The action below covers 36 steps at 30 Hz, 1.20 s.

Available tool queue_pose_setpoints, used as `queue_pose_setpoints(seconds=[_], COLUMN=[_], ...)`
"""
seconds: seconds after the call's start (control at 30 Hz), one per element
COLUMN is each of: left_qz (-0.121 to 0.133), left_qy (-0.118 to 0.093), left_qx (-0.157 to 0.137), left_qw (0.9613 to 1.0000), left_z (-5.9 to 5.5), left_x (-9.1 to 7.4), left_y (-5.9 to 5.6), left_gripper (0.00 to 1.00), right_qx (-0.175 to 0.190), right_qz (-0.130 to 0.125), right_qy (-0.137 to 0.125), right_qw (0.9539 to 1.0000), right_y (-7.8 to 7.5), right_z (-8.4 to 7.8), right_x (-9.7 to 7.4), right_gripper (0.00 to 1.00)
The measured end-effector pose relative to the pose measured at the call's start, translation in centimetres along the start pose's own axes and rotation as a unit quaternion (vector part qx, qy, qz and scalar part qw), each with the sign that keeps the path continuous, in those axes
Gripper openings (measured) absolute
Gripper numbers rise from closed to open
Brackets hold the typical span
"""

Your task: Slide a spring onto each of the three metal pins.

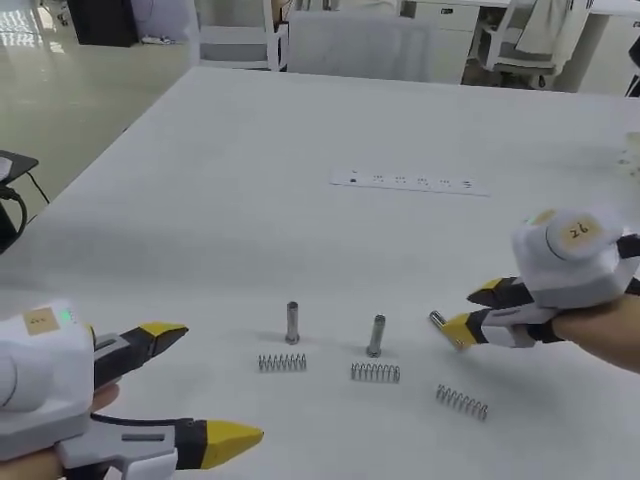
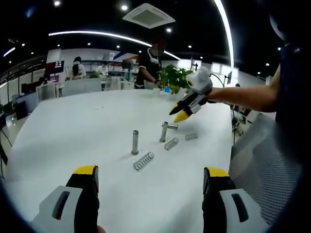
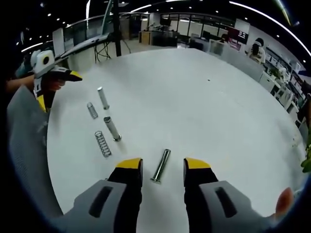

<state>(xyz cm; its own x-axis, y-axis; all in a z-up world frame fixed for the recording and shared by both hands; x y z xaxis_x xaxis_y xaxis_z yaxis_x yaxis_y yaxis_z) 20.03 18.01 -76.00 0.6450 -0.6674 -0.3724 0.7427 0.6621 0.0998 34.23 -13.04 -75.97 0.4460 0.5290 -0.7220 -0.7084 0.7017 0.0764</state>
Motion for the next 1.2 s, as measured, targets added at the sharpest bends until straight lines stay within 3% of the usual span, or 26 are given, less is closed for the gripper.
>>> queue_pose_setpoints(seconds=[0.6, 1.2], left_qz=[0.0, 0.002], left_qy=[0.006, 0.008], left_qx=[-0.003, -0.007], left_qw=[1.0, 0.9999], left_z=[-0.3, -0.7], left_x=[0.0, -0.1], left_y=[0.0, 0.4], left_gripper=[0.85, 0.85], right_qx=[0.006, 0.025], right_qz=[-0.008, -0.017], right_qy=[0.023, 0.048], right_qw=[0.9997, 0.9984], right_y=[0.1, 0.2], right_z=[0.5, -0.2], right_x=[2.3, 3.4], right_gripper=[0.19, 0.15])
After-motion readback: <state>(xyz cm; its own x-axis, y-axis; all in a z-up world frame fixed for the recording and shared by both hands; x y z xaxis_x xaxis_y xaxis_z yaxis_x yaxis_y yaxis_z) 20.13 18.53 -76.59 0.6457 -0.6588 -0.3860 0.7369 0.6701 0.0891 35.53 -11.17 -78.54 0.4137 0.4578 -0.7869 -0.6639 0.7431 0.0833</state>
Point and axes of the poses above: the centre of the closed fingertips' face, and the gripper's own axes: x roughly forward along the fingers, y roughly to its left, z roughly out of its top, the point moved 8 cm from there along -x, roughly backward along the fingers, and after that the axes turned 13 degrees about x, right-handed, at the moved point
